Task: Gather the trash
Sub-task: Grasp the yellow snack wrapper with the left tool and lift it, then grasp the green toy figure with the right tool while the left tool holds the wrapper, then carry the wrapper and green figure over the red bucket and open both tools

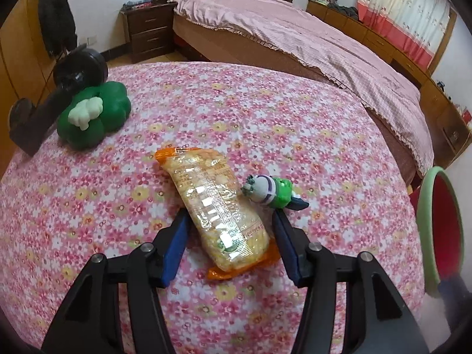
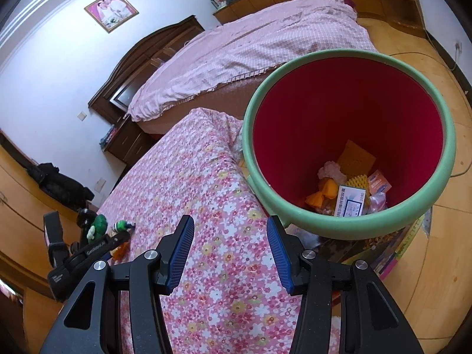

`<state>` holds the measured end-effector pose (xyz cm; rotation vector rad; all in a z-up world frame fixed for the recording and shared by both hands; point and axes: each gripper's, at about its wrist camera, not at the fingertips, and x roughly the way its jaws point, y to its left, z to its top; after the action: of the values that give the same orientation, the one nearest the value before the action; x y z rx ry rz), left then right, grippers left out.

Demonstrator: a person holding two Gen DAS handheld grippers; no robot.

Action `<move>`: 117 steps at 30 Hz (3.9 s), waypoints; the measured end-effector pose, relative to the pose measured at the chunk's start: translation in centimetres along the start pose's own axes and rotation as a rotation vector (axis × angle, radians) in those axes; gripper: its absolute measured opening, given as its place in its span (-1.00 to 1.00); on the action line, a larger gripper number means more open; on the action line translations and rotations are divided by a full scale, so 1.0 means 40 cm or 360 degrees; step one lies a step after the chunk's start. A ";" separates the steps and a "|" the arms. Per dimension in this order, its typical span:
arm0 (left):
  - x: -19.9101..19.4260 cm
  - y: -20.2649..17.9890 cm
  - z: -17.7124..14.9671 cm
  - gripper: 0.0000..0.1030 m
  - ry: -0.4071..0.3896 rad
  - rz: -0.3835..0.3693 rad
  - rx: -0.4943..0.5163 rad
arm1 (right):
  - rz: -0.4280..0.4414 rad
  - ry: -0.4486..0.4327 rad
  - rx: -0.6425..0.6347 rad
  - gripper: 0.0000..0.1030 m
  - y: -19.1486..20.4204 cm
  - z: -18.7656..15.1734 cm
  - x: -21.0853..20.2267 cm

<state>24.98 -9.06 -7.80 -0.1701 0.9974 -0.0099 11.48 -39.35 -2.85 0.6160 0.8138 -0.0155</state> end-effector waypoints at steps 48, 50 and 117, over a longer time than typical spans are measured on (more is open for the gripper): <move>-0.181 0.403 -0.049 -0.05 -0.0340 -0.0215 -0.0126 | -0.0105 0.0140 -0.0673 0.02 0.533 -0.165 0.261; -0.183 0.409 -0.052 -0.05 -0.0336 -0.0231 -0.0139 | -0.0141 0.0145 -0.0713 0.02 0.546 -0.171 0.288; -0.257 0.068 -0.064 -0.05 -0.0246 -0.0632 0.0221 | 0.0001 -0.0126 -0.0161 -0.23 0.190 -0.093 -0.077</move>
<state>17.07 -5.84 -0.98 -0.2357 0.7928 -0.4220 8.65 -31.79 1.18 0.5168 0.7329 0.0020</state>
